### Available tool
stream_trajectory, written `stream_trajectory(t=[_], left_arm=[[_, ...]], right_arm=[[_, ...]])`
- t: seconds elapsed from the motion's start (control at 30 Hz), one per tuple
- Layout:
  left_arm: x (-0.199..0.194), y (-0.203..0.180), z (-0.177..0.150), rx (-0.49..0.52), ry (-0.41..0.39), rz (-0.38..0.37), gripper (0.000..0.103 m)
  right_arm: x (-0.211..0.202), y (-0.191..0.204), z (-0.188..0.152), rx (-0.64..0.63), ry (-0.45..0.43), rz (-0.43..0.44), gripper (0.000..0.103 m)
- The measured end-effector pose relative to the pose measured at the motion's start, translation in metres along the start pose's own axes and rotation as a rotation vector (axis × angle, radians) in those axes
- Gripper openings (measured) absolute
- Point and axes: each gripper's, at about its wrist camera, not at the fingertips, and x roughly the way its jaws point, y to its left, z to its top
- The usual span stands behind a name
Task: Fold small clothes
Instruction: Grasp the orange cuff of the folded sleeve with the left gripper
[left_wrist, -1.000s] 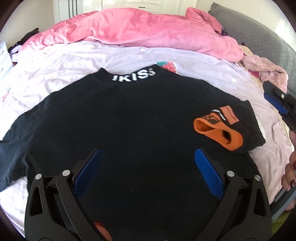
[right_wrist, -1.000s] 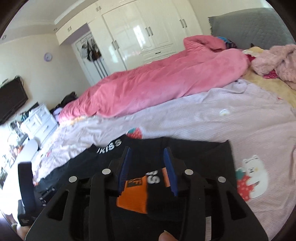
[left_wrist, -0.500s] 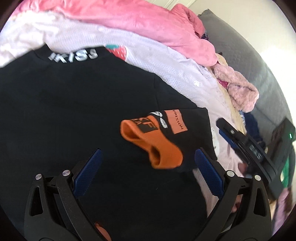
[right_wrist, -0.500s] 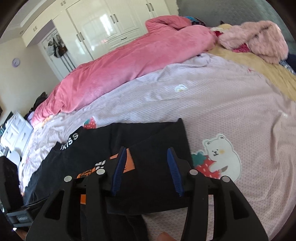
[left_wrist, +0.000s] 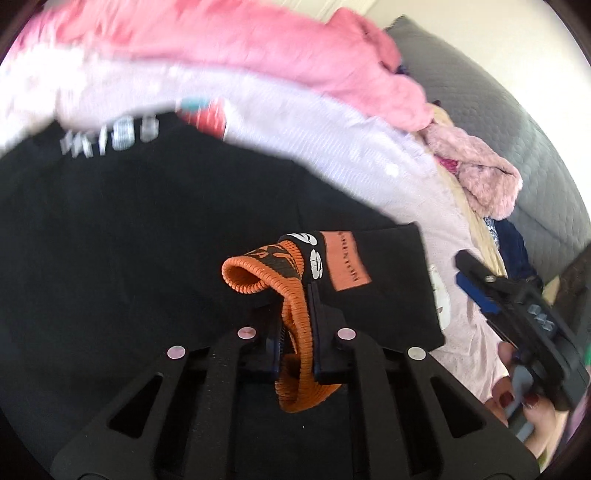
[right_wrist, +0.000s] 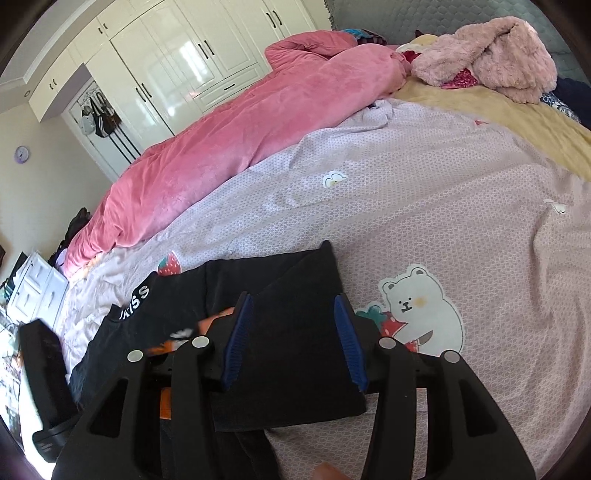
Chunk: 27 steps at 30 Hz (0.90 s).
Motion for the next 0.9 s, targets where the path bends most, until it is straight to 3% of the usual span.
stream_trajectory(t=[0.27,0.5,0.7,0.9], left_arm=[[-0.078,0.005,0.031,0.109,-0.183,0.082,0.005],[-0.126,0.047,0.045,0.076,-0.255,0.177,0.004],[-0.144,0.094,0.04,0.015,-0.24,0.243,0.004],[-0.135,0.129,0.024,-0.048,-0.185,0.27,0.004]], right_arm=[[-0.002,-0.003,0.001,0.011,-0.004,-0.004,0.045],[-0.002,0.001,0.001,-0.005,-0.008,0.001,0.045],[-0.003,0.017,-0.002,-0.092,-0.02,-0.011,0.045],[0.001,0.037,-0.008,-0.167,-0.014,-0.005,0.045]])
